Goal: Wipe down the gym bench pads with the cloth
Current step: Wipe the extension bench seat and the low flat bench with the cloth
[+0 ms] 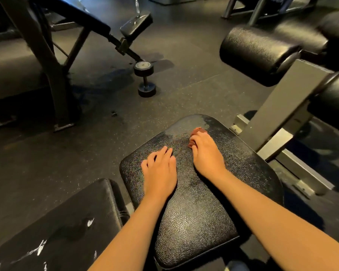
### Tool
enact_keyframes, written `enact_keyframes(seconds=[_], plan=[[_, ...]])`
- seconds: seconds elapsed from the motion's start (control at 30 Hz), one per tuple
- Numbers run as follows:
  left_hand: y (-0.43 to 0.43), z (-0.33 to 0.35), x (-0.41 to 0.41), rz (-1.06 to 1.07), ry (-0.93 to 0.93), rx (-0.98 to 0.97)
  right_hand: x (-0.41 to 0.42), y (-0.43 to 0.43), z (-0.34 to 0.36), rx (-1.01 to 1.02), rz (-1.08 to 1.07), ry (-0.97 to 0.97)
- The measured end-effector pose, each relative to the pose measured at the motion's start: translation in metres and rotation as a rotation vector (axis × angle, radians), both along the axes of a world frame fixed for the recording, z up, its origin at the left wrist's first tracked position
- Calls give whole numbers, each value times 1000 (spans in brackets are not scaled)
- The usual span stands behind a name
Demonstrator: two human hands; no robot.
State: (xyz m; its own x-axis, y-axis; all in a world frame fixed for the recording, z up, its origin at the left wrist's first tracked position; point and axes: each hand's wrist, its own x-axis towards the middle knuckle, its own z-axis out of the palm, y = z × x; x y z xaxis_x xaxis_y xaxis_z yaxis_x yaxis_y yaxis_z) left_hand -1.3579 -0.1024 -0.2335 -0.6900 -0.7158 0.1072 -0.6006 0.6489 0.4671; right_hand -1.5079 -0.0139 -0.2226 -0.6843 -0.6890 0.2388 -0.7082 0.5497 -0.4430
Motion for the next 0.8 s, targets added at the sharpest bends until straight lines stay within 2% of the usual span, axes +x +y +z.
enact_keyframes(seconds=[0.07, 0.13, 0.23, 0.43, 0.67, 0.8], plan=[[-1, 2, -6, 11, 7, 6, 27, -4, 4, 1, 56, 40], [-1, 3, -15, 33, 62, 40, 50, -7, 5, -45, 174, -5], [0, 2, -19, 30, 141, 70, 41, -4, -1, -32, 259, -31], [-2, 0, -12, -8, 169, 83, -2, -4, 13, 27, 40, -6], [-3, -1, -12, 5, 175, 90, 43, 8, 5, 36, 262, 9], [2, 3, -9, -35, 146, 52, 17, 4, 11, 98, 125, 28]])
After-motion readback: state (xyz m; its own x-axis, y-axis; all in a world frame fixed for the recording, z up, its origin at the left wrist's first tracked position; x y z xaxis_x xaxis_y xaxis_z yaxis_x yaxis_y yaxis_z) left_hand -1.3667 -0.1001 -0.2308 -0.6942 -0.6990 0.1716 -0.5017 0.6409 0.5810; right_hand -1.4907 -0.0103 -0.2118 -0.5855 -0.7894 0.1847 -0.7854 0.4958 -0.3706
